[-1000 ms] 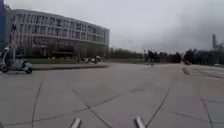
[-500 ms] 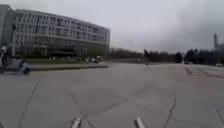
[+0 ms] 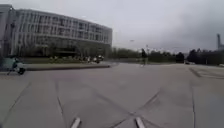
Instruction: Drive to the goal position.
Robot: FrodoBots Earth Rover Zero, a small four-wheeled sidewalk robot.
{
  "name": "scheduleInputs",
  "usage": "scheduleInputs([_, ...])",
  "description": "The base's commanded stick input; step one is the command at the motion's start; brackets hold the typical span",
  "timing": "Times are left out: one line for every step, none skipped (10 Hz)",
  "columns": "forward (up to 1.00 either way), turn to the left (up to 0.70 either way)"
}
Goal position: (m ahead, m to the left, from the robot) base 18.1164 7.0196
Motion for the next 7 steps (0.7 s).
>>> scheduleInputs([1.0,0.01])
scheduleInputs([1.0,0.01])
scheduleInputs([1.0,0.01])
scheduleInputs([1.0,0.01])
scheduleInputs([1.0,0.01])
scheduleInputs([1.0,0.01])
scheduleInputs([1.0,0.01])
